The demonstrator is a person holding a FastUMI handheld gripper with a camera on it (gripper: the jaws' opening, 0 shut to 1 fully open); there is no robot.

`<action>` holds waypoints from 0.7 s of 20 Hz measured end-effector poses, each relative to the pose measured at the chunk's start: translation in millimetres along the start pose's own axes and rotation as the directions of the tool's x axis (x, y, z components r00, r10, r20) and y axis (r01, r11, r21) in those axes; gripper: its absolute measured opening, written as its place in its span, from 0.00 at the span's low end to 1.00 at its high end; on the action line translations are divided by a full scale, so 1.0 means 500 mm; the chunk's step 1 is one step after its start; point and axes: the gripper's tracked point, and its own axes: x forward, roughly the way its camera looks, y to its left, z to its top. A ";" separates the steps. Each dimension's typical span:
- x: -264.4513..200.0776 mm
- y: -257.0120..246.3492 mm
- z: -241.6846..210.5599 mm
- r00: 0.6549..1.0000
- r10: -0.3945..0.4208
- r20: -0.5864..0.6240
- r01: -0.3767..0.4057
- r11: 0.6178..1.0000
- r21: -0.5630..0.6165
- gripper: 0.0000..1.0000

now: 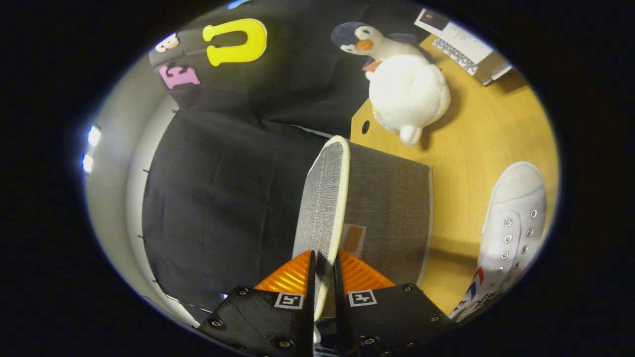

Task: Open the storage box then place both shoes into the box .Put the left shoe in first, then the right shoe, with the right side of both shoes facing outward in a uniform manner.

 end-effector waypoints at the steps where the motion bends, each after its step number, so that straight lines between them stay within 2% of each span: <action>1: 0.004 0.010 0.003 1.000 0.008 0.004 -0.008 1.000 0.009 0.18; 4: -0.002 0.043 0.009 1.000 0.026 -0.001 -0.026 0.999 -0.020 0.18; 9: 0.026 0.176 0.019 0.997 0.081 -0.014 -0.082 0.991 -0.106 0.18; 12: 0.053 0.273 0.022 0.994 0.098 -0.039 -0.104 0.974 -0.204 0.18; 14: 0.082 0.325 0.017 0.995 0.081 -0.059 -0.094 0.958 -0.270 0.18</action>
